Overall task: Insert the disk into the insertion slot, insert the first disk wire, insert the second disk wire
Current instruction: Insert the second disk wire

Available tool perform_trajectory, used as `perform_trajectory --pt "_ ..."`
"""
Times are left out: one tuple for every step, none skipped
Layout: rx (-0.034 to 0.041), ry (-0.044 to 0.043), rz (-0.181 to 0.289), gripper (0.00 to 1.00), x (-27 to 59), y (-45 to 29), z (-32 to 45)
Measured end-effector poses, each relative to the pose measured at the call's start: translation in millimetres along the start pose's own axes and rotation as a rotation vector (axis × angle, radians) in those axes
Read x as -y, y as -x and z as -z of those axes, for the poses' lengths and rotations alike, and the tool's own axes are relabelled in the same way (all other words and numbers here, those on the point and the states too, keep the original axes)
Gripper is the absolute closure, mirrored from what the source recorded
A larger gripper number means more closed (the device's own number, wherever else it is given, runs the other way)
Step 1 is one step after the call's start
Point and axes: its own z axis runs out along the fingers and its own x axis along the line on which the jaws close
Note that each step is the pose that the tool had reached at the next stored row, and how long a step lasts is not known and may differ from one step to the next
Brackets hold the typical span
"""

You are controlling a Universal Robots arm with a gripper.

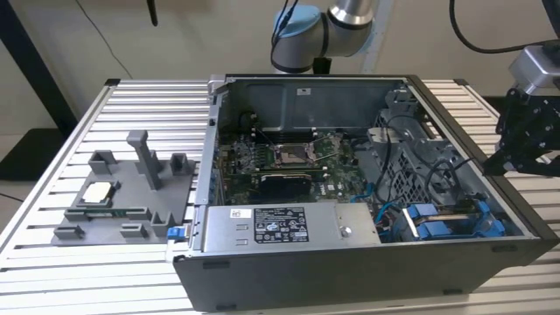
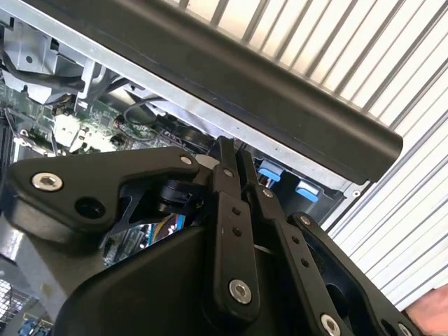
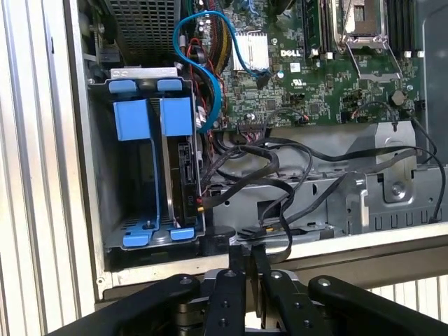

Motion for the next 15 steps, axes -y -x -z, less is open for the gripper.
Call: perform_trajectory --pt "0.0000 0.0000 0.000 0.84 0.0 0.0 0.0" --pt "0.0000 0.0000 0.000 0.84 0.0 0.0 0.0" --pt "0.0000 0.0000 0.000 0.84 0.0 0.0 0.0" --pt "0.0000 0.0000 0.000 0.84 0.0 0.0 0.0" --pt "0.0000 0.0000 0.000 0.84 0.0 0.0 0.0" --pt "0.0000 0.0000 0.000 0.84 0.0 0.0 0.0" --pt "0.0000 0.0000 0.000 0.84 0.0 0.0 0.0" --pt "-0.0001 0.0000 0.000 0.84 0.0 0.0 0.0" --pt "0.0000 -0.0001 0.000 0.84 -0.1 -0.1 0.0" --pt "0.0000 -0.0002 0.000 0.84 -0.8 -0.1 0.0" --pt "-0.0001 -0.0002 -0.001 0.84 -1.7 -0.1 0.2" --pt "-0.0001 -0.0002 -0.001 0.84 -3.0 -0.1 0.8" --pt "-0.0002 -0.0003 -0.002 0.84 -4.5 -0.2 1.5" --pt "0.0002 -0.0004 -0.002 0.84 -6.4 -0.2 1.9" --pt "0.0001 -0.0005 -0.003 0.84 -8.8 -0.3 2.5"
